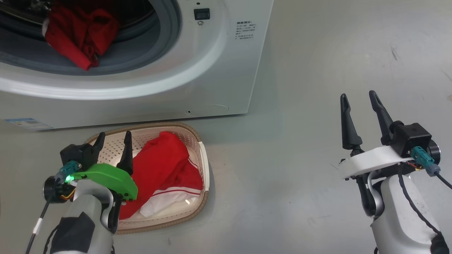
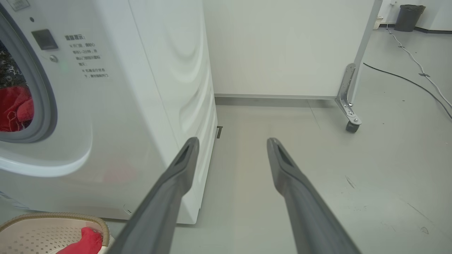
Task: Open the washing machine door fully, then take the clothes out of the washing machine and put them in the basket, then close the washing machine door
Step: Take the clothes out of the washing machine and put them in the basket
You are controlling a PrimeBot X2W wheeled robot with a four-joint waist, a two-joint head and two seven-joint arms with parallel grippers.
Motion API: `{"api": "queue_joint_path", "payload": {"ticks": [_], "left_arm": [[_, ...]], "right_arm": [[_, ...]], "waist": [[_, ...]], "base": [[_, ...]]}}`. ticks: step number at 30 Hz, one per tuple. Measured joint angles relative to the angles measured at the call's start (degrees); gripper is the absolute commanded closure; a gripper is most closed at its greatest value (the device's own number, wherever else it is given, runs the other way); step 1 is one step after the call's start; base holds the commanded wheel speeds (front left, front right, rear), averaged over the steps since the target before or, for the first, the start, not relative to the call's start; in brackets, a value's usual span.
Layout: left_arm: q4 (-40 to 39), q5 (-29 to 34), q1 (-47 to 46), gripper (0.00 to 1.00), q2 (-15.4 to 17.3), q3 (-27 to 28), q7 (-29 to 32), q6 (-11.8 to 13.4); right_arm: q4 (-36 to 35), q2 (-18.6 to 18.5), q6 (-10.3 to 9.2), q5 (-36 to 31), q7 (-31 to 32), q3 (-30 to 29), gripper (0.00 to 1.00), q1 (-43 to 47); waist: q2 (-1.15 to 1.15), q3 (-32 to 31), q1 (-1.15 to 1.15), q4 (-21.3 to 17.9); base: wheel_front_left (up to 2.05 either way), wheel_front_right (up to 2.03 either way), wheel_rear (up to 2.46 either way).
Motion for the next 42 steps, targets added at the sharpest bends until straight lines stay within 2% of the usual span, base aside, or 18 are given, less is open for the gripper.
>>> {"api": "queue_joint_path", "payload": {"ticks": [10, 18, 30, 42], "left_arm": [[-10.76, 3.16, 5.15, 0.0, -0.03, 2.26, 0.0, 0.03], [-19.63, 5.28, 10.77, 0.0, -0.01, 5.17, -0.16, 1.04], [-26.17, 7.19, 21.5, 0.0, 0.02, 7.54, -0.16, 1.64], [-31.03, 8.32, 26.4, 0.0, 0.03, 8.37, -0.18, 2.13]], "right_arm": [[0.37, 0.05, 0.54, 1.11, 0.0, -0.38, 0.0, 3.61], [0.18, 0.1, 0.57, 0.97, 0.0, -0.76, 0.0, 6.43], [-1.54, 0.23, 1.15, -0.26, 0.0, 0.14, 0.0, 10.82], [-3.32, 0.25, 1.15, -0.19, 0.0, 0.32, 0.0, 12.76]], "waist": [[0.0, -7.15, 0.0, 1.48], [0.0, -12.38, 0.0, 2.07], [0.0, -18.15, 0.0, 1.5], [0.0, -19.19, 0.0, 0.77]], "base": [[0.0, 0.0, 0.0], [0.0, 0.0, 0.0], [0.0, 0.0, 0.0], [0.0, 0.0, 0.0]]}}
